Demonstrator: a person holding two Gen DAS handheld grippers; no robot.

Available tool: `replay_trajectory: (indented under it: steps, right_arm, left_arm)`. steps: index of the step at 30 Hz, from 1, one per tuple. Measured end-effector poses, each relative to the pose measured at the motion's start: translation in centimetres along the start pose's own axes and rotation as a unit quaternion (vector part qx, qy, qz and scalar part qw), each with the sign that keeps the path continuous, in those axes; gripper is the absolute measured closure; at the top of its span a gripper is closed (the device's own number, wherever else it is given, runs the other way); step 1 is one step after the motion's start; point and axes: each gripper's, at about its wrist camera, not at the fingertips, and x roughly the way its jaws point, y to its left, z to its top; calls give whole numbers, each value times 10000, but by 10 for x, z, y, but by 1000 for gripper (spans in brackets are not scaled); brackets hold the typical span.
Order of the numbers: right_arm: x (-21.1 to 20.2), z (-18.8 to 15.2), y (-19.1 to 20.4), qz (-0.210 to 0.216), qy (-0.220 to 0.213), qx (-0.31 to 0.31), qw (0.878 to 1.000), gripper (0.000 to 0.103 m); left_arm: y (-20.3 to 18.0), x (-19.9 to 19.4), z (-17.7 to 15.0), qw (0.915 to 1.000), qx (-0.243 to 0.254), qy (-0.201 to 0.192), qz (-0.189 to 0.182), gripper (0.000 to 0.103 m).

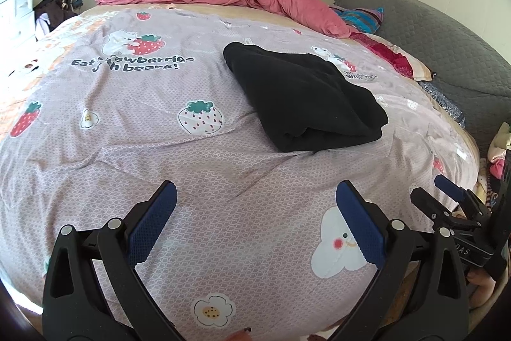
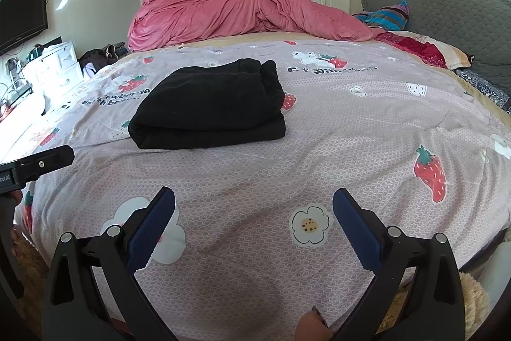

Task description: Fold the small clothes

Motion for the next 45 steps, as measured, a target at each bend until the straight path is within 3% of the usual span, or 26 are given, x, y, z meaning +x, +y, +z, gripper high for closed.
replay_trajectory:
  steps: [45]
  right_arm:
    - [-5, -1, 1, -85, -57, 30, 9999, 4]
  left_arm:
    - [2, 1, -1, 9999, -72, 110, 11, 9]
